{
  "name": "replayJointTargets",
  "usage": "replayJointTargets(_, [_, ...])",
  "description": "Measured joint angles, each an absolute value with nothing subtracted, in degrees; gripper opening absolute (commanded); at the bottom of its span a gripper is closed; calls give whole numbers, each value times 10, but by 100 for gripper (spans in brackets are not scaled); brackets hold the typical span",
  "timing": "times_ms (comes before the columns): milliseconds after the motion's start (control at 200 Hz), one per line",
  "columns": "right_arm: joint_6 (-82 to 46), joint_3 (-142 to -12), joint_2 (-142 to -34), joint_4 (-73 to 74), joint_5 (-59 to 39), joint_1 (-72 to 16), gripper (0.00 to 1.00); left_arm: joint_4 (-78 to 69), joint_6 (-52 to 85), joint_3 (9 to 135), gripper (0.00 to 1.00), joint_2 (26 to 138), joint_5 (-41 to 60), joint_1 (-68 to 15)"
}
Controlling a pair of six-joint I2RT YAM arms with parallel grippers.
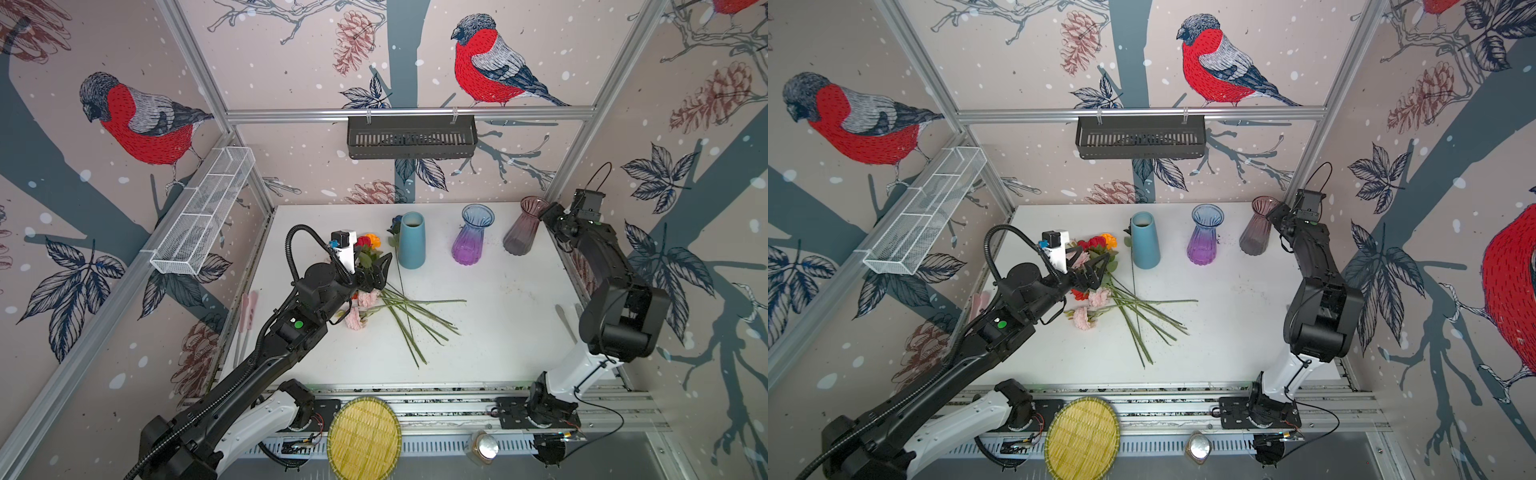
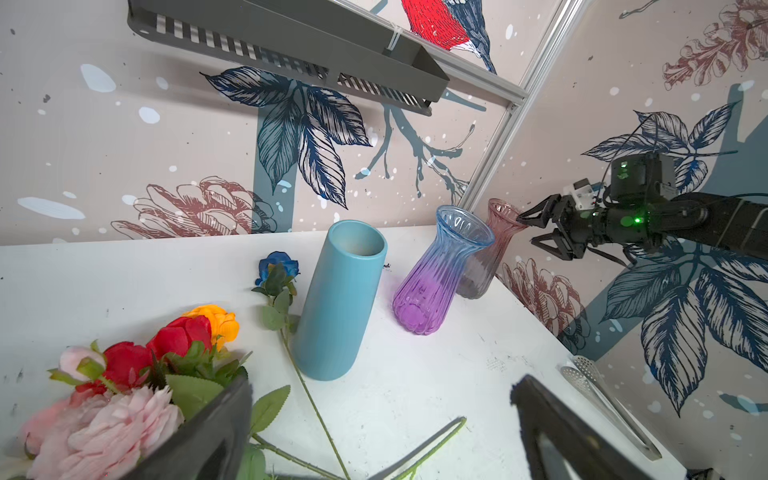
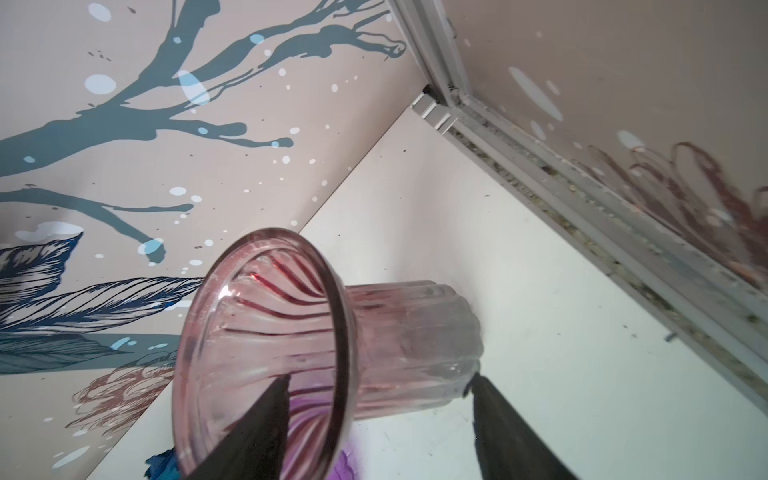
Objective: Arrange the flowers into the vase
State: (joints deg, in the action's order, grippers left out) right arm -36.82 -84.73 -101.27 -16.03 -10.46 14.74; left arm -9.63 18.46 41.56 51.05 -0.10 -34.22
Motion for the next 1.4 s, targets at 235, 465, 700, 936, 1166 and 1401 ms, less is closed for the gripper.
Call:
replayJointTargets(235, [-362, -881, -1043, -166, -126, 152, 45, -83, 176, 411, 98, 507, -3, -342])
replayJointTargets(465, [-373, -883, -1051, -150, -149, 152, 15, -83, 175, 408, 98, 509, -5, -342])
replayJointTargets(700, [-375, -776, -954, -160, -133, 150, 3, -83, 166, 406, 98, 509, -7, -342])
replayJointTargets(936, [-373, -641, -767, -229, -111, 145, 4, -84, 166, 404, 98, 506, -6, -342])
replayJointTargets(1166, [-374, -580, -641, -292, -134, 82, 8, -96, 175, 388, 98, 514, -1, -342])
replayJointTargets(1401, [-435, -587, -664, -348, -142, -8, 8, -129, 224, 349, 98, 513, -4, -328])
